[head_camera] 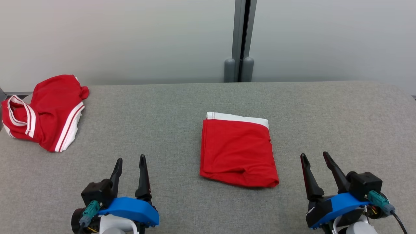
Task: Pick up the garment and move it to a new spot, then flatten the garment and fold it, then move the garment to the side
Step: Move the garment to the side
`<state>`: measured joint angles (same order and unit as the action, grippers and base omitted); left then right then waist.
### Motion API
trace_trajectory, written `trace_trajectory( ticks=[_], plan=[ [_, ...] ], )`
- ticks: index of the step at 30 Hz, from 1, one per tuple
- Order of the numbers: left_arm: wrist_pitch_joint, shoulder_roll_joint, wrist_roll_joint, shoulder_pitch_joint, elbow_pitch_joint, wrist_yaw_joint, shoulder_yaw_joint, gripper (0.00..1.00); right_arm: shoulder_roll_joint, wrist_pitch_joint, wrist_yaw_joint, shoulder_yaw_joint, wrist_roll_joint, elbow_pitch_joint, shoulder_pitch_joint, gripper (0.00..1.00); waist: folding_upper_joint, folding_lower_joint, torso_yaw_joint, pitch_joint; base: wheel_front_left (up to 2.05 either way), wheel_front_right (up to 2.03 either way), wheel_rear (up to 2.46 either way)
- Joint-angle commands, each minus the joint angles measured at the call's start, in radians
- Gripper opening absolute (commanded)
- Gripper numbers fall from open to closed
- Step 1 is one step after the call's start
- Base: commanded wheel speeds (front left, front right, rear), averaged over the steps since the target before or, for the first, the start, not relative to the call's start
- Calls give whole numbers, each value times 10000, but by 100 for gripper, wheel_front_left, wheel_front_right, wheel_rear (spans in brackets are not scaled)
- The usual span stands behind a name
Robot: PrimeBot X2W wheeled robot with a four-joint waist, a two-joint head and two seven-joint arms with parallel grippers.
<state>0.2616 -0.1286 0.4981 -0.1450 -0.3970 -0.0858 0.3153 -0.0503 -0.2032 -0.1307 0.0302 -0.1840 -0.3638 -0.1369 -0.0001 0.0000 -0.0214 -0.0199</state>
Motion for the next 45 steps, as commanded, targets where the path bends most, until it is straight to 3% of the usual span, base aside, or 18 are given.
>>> trace_trajectory(
  ticks=[1, 20, 26, 33, 39, 45],
  plan=[
    [48, -9, -91, 65, -12, 73, -46, 100, -6, 31, -1, -7, 42, 87, 146, 100, 1, 0, -4, -11, 0, 0, 0],
    [49, 227, -242, -128, -12, 234, -230, 100, -6, 517, -1, -230, 177, -206, -434, 100, 1, 0, -175, -259, 0, 0, 0],
    [49, 327, -314, -306, -12, 326, -94, 100, -6, 1540, -1, -563, 439, -465, -1521, 100, 1, 0, -464, -518, 0, 0, 0],
    [45, 543, -127, -656, -169, 584, 230, 100, -26, 3093, -1, -1435, 1221, -1196, -2701, 100, 1, 0, -1264, -844, 0, 0, 0],
    [46, 637, -70, -867, -80, 631, 369, 100, -188, 4136, -1, -2005, 1035, -1902, -3084, 100, 1, 0, -1999, -1256, 0, 0, 0],
    [47, 692, -95, -837, 1, 650, 339, 100, -507, 4806, -1, -1921, 686, -2511, -2949, 100, 1, 0, -2466, -1560, 0, 0, 0]
  ],
)
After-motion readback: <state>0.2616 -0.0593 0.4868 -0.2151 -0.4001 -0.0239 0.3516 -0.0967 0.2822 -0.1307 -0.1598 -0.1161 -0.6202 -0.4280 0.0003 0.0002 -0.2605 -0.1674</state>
